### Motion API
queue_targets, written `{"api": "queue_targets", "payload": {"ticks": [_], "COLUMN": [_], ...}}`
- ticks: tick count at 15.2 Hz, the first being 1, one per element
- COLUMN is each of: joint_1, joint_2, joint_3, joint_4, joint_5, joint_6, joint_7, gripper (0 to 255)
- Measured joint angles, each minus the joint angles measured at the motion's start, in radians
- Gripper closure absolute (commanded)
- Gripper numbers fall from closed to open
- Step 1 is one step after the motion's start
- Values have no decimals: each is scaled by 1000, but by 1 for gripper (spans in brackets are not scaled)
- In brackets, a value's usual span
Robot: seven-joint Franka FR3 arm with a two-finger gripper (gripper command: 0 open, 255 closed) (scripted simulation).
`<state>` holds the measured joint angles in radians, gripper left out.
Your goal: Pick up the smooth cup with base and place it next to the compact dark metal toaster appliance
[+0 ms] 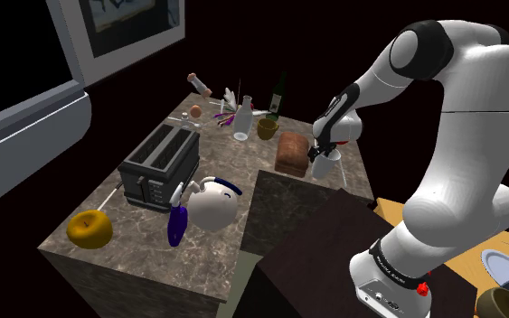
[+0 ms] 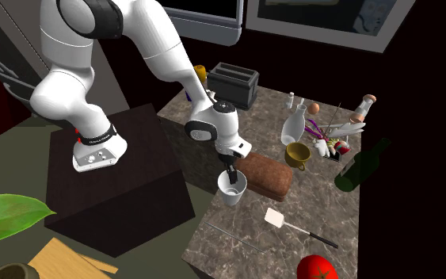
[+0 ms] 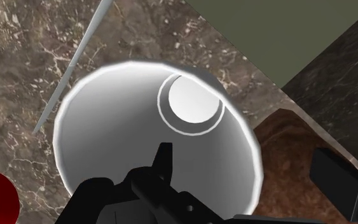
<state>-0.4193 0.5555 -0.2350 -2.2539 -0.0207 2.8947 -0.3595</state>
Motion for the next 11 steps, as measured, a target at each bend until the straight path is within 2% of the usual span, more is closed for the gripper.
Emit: {"api": "queue_targets", "payload": {"ticks": [11], "joint_1": [1], "joint_2": [-7], "joint_3": [-2], "joint_4": [-2], "joint_5": [-1], "joint_6": [-6], "joint_7": [0], "gripper": [255]}}
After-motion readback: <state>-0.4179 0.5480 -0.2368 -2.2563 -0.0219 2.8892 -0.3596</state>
